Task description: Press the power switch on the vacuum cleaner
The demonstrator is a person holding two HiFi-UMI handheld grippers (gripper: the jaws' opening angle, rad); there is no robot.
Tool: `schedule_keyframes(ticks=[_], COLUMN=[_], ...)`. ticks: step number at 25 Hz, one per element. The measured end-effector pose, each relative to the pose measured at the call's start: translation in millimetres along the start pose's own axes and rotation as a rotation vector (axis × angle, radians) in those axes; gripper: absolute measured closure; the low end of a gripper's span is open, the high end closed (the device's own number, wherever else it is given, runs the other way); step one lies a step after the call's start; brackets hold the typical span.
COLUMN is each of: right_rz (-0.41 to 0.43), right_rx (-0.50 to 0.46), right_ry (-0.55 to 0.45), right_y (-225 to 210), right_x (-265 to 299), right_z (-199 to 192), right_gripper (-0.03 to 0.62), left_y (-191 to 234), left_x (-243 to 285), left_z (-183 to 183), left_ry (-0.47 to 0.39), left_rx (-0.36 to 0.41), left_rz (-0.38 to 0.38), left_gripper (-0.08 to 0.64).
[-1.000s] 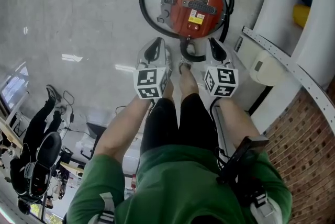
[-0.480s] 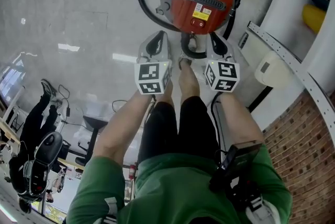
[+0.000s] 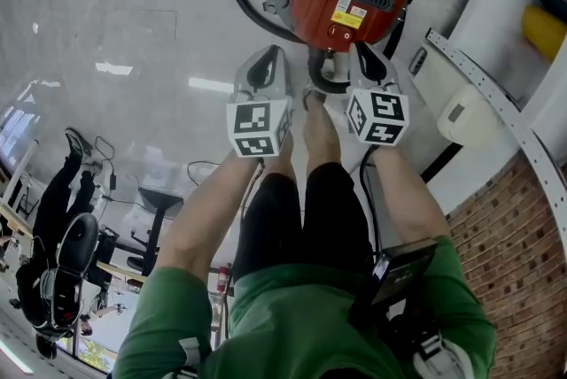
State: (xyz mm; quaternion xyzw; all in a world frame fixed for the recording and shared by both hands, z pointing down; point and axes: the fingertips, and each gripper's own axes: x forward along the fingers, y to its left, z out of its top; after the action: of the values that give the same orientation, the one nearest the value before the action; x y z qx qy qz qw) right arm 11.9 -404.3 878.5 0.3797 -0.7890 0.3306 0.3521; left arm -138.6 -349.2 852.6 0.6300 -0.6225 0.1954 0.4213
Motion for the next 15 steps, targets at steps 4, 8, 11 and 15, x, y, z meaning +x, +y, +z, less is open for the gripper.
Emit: schedule_keyframes(ticks=[4, 8, 11, 15], right_rz=[-0.002, 0.000, 0.002, 0.006], right_rx=[0.016, 0.034, 0.041, 0.047], right_ry=[0.009, 0.024, 0.019, 0.020], right_y=[-1.3, -2.1, -2.7, -2.6], right_x=[6.1, 11.3, 11.1, 11.6], right_z=[-1.6, -4.6, -3.9, -4.0], right_gripper=[0.560, 0.555, 0.554, 0.552], left_y=[1.3, 3.8, 5.1, 5.6], left_x=[2.6, 3.2, 4.3, 4.7], left_z=[0.0, 1.8, 2.8, 2.2], left_ry=[0.003, 0.006, -0.001, 0.003], left_rx=[-0.017, -0.028, -0.015, -0.019], left_rz=[0.001, 0.006, 0.003, 0.005], left_gripper=[0.552, 0.552, 0.552, 0.552])
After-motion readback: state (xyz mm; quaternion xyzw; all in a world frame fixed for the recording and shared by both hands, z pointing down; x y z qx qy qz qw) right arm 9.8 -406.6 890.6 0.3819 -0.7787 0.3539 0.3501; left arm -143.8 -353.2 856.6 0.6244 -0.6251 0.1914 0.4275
